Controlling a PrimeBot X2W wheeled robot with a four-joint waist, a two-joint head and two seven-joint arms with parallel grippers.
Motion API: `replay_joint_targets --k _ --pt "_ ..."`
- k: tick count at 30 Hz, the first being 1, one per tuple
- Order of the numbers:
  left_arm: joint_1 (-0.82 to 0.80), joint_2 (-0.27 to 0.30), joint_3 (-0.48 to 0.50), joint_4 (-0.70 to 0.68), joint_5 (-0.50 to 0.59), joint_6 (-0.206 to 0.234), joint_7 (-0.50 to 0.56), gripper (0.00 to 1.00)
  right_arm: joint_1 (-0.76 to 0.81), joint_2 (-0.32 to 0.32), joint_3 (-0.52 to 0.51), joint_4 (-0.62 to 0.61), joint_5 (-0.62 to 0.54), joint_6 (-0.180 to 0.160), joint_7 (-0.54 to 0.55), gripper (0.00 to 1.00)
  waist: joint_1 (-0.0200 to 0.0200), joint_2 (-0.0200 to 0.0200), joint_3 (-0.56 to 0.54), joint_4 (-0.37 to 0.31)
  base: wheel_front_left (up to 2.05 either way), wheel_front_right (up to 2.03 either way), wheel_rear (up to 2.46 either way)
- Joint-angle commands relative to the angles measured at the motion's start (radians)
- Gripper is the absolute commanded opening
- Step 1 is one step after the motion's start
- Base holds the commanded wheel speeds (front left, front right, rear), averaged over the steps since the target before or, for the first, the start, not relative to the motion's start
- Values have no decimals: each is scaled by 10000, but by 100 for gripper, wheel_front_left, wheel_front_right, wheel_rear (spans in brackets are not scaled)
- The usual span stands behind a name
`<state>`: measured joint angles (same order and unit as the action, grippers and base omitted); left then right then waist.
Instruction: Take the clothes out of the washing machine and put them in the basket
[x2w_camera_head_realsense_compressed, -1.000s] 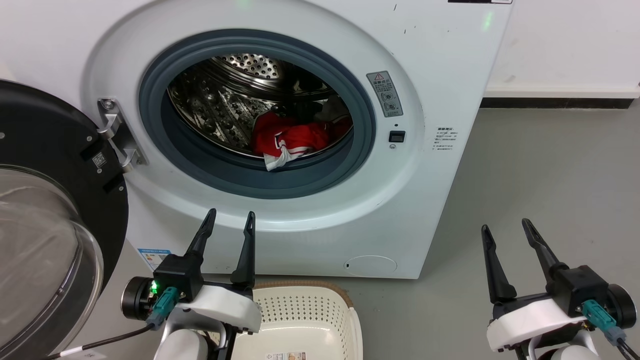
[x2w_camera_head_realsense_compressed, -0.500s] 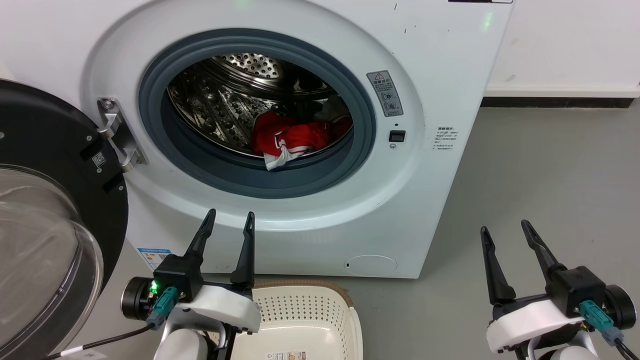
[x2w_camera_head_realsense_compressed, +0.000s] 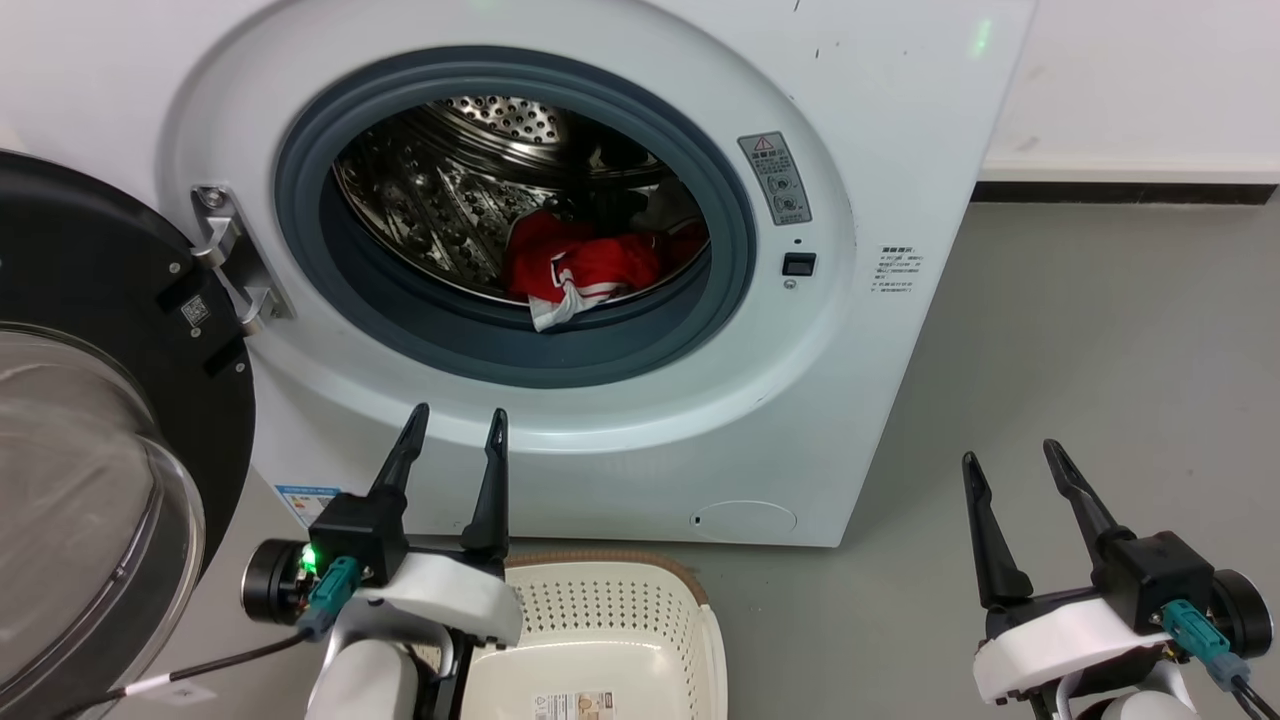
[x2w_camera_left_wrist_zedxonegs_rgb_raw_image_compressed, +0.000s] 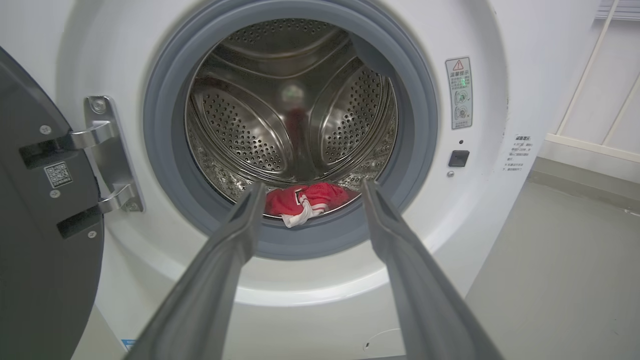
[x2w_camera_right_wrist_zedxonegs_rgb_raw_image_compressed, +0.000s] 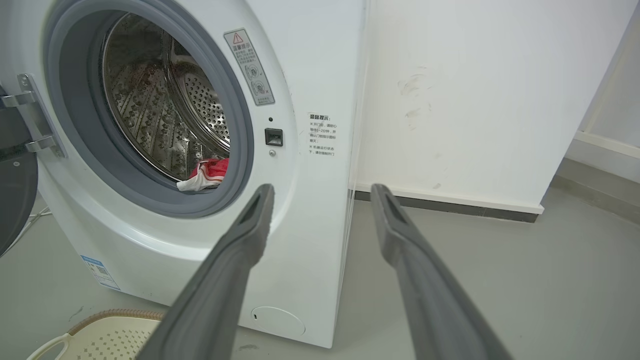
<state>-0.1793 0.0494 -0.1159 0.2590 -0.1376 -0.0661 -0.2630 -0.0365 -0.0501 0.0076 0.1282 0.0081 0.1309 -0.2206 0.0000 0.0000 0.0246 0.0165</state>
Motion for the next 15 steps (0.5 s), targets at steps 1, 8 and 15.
replay_joint_targets --k 1,8,15 --pt "-180 16 0 5 28 38 -27 100 -42 -1 8 -42 11 -3 -46 100 0 0 68 -3 0 0 0" --pt "-1060 13 35 274 136 112 -27 100 -468 -1 227 -390 39 -5 -14 100 0 0 862 -218 0 0 0" --pt "-2649 64 235 1275 246 -29 -27 100 -996 0 473 -739 132 -3 22 100 0 0 1960 -672 0 0 0"
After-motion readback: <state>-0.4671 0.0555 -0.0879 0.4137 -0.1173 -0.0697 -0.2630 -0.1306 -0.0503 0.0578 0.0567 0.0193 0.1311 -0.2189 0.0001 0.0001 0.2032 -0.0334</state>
